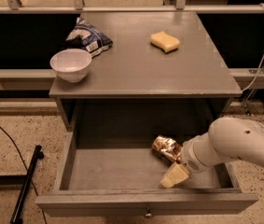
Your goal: Pick orange can from top drawer and place on counter
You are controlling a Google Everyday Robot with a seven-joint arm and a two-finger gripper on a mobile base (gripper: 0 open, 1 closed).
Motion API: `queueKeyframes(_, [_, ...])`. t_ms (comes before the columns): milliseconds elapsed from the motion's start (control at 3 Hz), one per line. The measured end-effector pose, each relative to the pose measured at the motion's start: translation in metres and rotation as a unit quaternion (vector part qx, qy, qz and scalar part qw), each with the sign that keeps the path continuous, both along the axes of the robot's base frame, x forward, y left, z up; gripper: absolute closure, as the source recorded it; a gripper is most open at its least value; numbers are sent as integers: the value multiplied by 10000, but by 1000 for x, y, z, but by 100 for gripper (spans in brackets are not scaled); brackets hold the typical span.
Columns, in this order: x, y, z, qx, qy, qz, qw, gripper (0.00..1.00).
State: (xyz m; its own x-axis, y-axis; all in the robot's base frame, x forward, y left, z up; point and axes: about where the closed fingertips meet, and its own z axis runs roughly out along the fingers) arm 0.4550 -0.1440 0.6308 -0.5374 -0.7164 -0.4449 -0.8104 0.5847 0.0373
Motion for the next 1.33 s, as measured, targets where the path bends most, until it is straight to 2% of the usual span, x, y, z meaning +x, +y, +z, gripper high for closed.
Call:
queueKeyframes(333, [-2,2,-24,133,220,72,9996,0])
queueKeyframes(667, [-1,1,-24,127,218,50,9997,0])
queueKeyframes(1333, [27,-10,-15,72,59,-400,9992,0])
